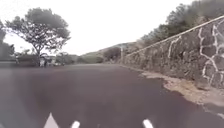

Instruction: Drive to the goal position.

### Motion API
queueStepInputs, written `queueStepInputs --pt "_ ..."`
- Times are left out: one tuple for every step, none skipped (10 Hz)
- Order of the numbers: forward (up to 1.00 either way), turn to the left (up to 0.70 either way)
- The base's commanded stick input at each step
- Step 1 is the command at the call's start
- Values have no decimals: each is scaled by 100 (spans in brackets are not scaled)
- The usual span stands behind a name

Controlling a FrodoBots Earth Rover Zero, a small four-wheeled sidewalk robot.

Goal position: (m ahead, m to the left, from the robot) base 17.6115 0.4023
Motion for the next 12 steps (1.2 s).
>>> queueStepInputs --pt "50 -32" --pt "50 -50" --pt "50 -48" --pt "50 -36" --pt "50 -24" --pt "50 -11" --pt "50 0" --pt "50 0" --pt "50 0" --pt "50 0" --pt "50 0" --pt "50 0"
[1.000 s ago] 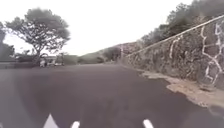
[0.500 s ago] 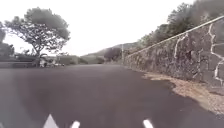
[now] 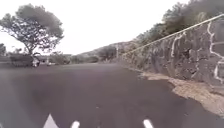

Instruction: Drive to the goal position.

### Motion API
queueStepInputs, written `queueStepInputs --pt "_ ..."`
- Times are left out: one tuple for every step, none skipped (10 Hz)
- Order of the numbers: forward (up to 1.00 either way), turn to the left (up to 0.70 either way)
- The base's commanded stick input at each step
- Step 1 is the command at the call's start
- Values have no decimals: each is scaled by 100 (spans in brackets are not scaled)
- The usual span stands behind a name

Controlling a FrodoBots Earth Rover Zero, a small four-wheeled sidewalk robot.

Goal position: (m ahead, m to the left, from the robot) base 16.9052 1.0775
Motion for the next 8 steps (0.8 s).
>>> queueStepInputs --pt "50 0" --pt "50 0" --pt "50 0" --pt "50 0" --pt "50 0" --pt "50 0" --pt "50 0" --pt "50 0"
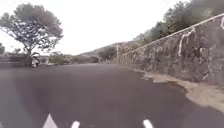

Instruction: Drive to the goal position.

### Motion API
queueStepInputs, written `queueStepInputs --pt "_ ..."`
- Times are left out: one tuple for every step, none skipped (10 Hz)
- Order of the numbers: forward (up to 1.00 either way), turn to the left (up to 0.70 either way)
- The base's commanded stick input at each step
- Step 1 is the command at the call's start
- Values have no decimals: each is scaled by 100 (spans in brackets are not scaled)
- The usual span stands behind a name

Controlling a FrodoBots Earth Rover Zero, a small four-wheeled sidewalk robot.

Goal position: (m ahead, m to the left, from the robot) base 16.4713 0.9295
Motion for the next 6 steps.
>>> queueStepInputs --pt "50 0" --pt "50 0" --pt "50 0" --pt "50 0" --pt "50 0" --pt "50 0"
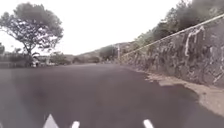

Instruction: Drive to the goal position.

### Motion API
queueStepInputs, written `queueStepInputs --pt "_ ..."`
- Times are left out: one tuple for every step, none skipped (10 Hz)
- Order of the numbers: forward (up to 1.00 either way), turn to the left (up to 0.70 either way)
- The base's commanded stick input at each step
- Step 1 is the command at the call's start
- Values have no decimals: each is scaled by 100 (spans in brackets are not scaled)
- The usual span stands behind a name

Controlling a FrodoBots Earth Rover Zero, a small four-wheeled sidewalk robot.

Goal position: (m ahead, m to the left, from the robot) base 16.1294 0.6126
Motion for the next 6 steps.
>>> queueStepInputs --pt "50 0" --pt "50 0" --pt "50 0" --pt "50 0" --pt "50 0" --pt "50 0"
